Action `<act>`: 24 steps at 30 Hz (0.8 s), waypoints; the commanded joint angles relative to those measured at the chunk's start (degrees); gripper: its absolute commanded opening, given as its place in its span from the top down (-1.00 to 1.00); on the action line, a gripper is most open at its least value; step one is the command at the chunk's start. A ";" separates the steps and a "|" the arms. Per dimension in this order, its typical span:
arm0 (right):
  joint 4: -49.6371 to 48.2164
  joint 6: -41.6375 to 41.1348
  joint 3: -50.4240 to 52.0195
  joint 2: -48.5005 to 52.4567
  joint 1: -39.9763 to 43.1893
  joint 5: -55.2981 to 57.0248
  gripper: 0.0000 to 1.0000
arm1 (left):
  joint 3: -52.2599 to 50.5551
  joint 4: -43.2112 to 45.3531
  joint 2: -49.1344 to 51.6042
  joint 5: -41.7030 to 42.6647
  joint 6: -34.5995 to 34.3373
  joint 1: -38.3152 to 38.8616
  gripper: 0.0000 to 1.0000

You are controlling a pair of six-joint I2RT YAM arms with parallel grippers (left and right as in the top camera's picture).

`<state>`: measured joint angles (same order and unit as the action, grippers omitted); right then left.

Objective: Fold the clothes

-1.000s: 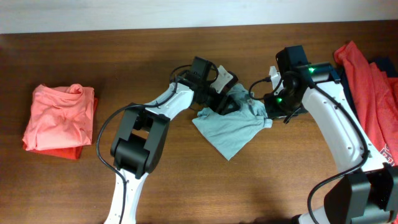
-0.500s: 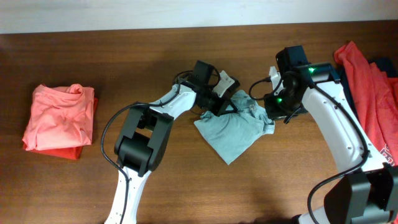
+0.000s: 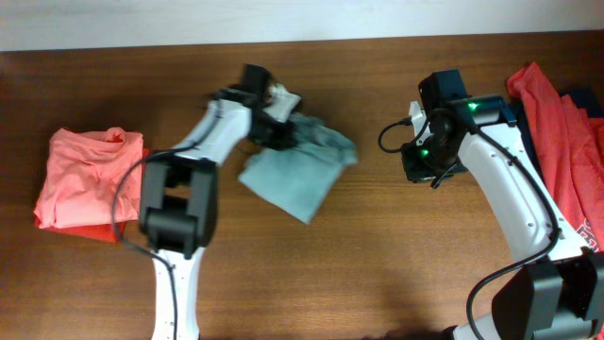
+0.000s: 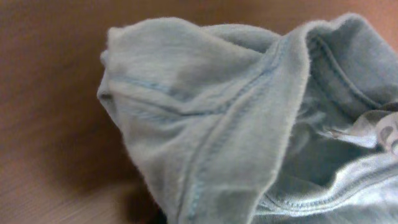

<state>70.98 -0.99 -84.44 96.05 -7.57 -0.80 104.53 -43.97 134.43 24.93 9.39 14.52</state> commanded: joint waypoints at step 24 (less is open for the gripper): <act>0.24 0.52 -0.55 -0.24 0.22 1.51 0.62 | 0.33 -18.80 -19.96 -36.96 -1.31 -22.29 0.99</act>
<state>70.98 -0.80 -84.44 96.05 -7.57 -0.19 104.53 -61.54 117.99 -8.62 8.73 -5.69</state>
